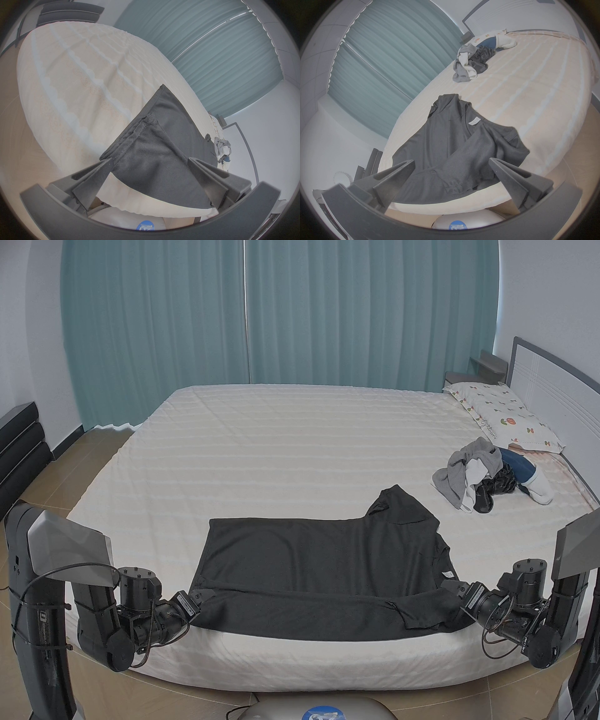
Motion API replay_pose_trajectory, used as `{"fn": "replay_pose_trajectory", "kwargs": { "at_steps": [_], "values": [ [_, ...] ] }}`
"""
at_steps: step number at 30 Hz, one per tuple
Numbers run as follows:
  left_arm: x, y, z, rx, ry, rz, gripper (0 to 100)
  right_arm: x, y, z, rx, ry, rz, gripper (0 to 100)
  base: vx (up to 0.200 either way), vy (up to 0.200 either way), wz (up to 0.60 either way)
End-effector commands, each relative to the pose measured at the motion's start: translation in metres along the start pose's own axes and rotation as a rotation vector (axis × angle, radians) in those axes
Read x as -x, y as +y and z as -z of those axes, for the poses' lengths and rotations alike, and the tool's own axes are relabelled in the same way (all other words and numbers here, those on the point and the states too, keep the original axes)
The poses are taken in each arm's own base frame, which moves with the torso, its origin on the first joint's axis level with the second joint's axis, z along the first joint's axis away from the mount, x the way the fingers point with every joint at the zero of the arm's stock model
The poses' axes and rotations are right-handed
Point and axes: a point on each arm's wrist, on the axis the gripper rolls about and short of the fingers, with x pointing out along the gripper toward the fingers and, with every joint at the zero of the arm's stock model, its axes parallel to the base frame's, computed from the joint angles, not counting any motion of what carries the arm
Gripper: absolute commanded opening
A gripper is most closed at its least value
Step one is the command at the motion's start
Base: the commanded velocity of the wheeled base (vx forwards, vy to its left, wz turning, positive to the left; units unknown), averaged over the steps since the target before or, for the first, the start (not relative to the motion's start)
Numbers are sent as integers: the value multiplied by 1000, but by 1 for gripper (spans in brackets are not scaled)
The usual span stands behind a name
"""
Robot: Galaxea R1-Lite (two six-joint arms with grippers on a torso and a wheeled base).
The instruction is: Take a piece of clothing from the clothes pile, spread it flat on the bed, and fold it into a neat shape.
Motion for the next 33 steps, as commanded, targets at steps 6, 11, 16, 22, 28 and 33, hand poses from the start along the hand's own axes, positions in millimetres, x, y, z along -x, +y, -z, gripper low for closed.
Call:
{"fn": "replay_pose_trajectory", "kwargs": {
  "at_steps": [6,11,16,22,28,33],
  "values": [
    [0,0,0,-1,0,-2,100,-20,-15,9,-13,45,54,100,0,0,0],
    [-1,1,1,0,1,-3,100,-24,-25,6,-34,49,85,100,0,0,0],
    [-1,1,1,0,1,-3,100,-33,-32,7,-42,51,108,100,0,0,0],
    [0,1,1,0,3,-6,100,-35,-35,4,-49,42,115,0,0,0,0],
    [-1,1,1,0,2,-4,100,-36,-37,4,-51,61,141,0,0,0,0],
    [-1,1,1,0,2,-4,100,-37,-39,-1,-49,44,147,0,0,0,0]
  ]
}}
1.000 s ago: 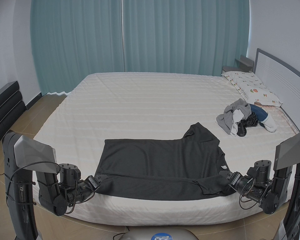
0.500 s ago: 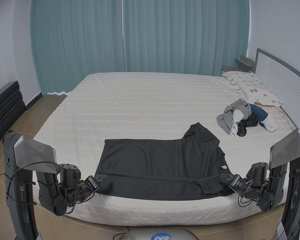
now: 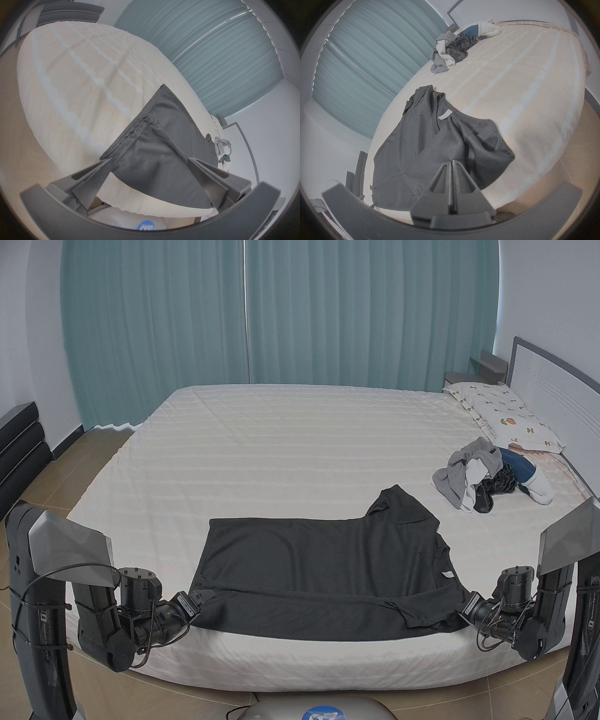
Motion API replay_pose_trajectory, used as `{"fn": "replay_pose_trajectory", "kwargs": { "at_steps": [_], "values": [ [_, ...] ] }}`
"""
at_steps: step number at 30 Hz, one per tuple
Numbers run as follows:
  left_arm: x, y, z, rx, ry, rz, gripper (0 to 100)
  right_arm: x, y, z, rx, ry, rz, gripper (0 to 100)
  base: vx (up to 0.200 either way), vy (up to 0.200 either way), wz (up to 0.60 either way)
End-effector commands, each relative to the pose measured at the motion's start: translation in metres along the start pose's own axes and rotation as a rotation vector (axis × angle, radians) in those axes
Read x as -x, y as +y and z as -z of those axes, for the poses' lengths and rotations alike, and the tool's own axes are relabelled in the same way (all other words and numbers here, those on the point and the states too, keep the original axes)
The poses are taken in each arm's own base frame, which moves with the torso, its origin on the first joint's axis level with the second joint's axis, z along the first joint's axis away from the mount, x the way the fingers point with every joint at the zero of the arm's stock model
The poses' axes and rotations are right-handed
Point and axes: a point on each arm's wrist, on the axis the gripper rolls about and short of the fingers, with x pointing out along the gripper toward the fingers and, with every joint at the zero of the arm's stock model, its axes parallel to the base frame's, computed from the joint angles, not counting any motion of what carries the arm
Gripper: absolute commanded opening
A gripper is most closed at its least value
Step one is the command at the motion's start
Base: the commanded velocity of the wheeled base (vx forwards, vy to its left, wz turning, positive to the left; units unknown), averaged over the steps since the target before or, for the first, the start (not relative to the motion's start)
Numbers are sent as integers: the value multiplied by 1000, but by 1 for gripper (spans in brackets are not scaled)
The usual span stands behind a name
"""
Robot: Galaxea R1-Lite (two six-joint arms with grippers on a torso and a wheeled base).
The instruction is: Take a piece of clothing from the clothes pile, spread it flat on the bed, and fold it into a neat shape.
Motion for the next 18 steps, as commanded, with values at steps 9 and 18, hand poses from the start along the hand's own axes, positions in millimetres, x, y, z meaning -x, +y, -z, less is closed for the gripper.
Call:
{"fn": "replay_pose_trajectory", "kwargs": {
  "at_steps": [9,18],
  "values": [
    [0,0,0,1,0,-1,100,1,-4,-14,15,-53,-2,0,0,0,0],
    [0,0,0,2,0,-1,100,1,-7,-11,64,-26,4,100,0,0,0]
  ]
}}
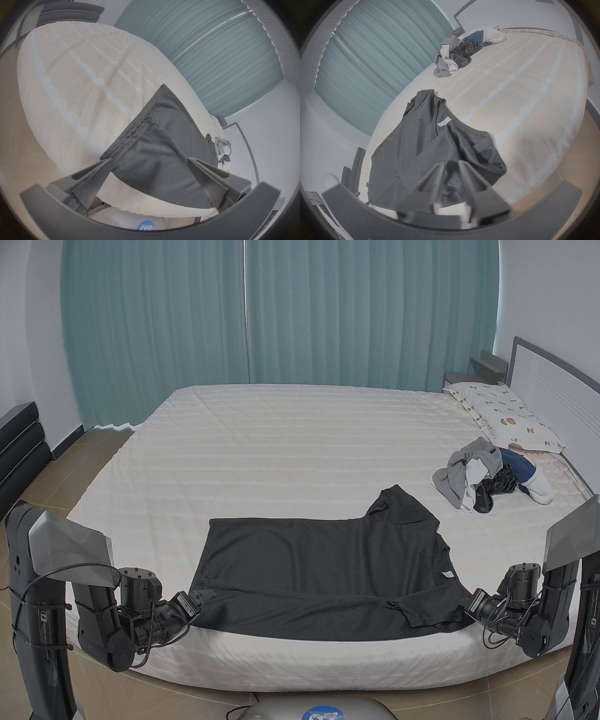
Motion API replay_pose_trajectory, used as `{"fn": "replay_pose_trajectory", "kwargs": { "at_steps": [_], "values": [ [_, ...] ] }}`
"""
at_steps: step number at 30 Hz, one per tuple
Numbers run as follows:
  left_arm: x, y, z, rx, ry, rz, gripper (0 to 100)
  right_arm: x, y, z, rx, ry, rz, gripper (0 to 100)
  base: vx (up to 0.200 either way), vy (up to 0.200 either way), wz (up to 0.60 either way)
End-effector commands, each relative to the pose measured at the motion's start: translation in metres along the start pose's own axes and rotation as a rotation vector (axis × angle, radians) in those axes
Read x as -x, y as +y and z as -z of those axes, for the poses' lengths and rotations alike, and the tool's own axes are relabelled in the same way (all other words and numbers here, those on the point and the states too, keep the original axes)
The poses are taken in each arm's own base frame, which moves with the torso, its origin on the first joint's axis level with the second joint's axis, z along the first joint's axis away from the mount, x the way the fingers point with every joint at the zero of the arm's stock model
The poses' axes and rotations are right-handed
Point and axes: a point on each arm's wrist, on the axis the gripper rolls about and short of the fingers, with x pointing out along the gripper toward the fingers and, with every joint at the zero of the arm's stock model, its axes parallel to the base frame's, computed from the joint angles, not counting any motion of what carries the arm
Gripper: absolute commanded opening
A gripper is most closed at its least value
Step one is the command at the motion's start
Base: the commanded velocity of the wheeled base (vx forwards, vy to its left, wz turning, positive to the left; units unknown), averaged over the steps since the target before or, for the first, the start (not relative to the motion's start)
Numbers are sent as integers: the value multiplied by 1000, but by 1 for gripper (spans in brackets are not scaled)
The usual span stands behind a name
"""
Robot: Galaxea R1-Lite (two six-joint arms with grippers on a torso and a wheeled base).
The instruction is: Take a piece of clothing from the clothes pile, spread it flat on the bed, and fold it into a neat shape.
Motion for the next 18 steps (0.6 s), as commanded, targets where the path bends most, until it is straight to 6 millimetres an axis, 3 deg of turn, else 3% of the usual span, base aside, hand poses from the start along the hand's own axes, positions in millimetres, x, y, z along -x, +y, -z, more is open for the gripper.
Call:
{"fn": "replay_pose_trajectory", "kwargs": {
  "at_steps": [1,7,13,18],
  "values": [
    [0,0,0,2,0,0,100,-1,-1,1,2,3,5,100,0,0,0],
    [0,0,-1,8,-4,3,100,3,4,-6,3,-42,-30,100,0,0,0],
    [4,-8,-8,48,-32,35,100,22,7,-29,-33,-150,-73,100,0,0,0],
    [10,-15,-18,110,-69,65,100,28,9,-28,-44,-125,-108,100,0,0,0]
  ]
}}
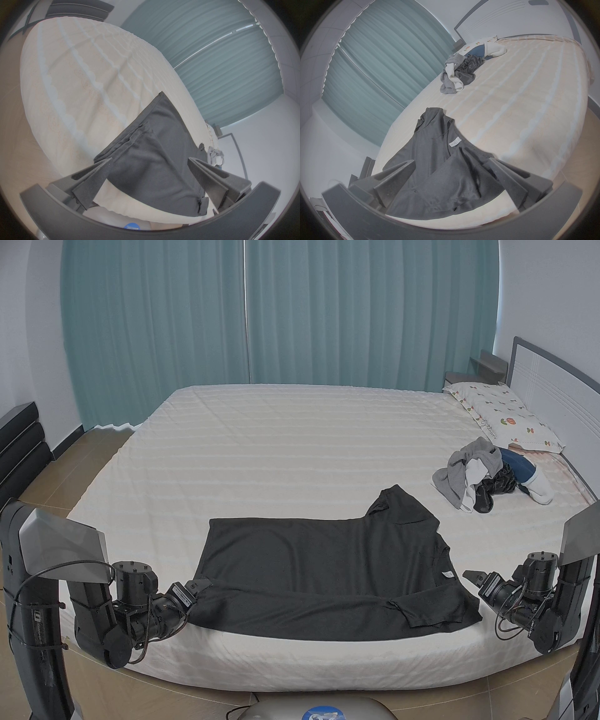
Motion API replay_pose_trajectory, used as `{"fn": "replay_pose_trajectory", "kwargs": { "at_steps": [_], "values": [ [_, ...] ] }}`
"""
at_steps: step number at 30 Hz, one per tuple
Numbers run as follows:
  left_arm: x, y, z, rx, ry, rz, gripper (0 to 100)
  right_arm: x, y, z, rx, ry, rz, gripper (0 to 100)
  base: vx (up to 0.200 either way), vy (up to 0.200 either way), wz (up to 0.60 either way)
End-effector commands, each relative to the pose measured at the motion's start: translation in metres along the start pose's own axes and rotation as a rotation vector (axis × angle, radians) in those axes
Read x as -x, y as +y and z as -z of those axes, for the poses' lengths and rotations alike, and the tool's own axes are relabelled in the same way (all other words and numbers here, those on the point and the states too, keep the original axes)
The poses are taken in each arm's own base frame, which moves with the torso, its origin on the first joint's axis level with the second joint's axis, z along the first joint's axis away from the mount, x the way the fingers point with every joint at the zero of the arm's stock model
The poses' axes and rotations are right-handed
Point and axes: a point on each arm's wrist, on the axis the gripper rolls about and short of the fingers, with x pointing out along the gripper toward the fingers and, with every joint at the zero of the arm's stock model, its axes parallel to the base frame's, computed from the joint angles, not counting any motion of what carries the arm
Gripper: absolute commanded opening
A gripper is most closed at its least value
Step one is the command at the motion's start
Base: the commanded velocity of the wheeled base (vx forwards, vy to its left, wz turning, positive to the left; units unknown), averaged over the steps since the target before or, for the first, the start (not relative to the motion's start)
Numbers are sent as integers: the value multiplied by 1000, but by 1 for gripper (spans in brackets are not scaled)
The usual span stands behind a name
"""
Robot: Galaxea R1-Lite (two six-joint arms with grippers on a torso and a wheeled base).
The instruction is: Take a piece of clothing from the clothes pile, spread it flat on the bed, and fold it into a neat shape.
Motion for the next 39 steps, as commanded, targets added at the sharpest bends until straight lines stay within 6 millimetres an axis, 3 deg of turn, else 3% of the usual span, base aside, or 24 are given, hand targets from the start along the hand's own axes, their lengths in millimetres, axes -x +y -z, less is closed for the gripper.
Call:
{"fn": "replay_pose_trajectory", "kwargs": {
  "at_steps": [1,4,16,31,39],
  "values": [
    [5,-8,-10,28,-40,34,100,8,5,-5,-7,-11,-33,100,0,0,0],
    [6,-6,-12,33,-37,35,100,7,5,-3,-7,-6,-34,100,0,0,0],
    [3,-6,-12,32,-33,38,100,6,4,-1,-7,3,-28,100,200,0,0],
    [4,-6,-11,33,-31,37,100,5,3,1,-7,14,-22,100,0,0,0],
    [6,-6,-10,32,-29,35,100,4,3,3,-4,22,-24,100,0,-200,0]
  ]
}}
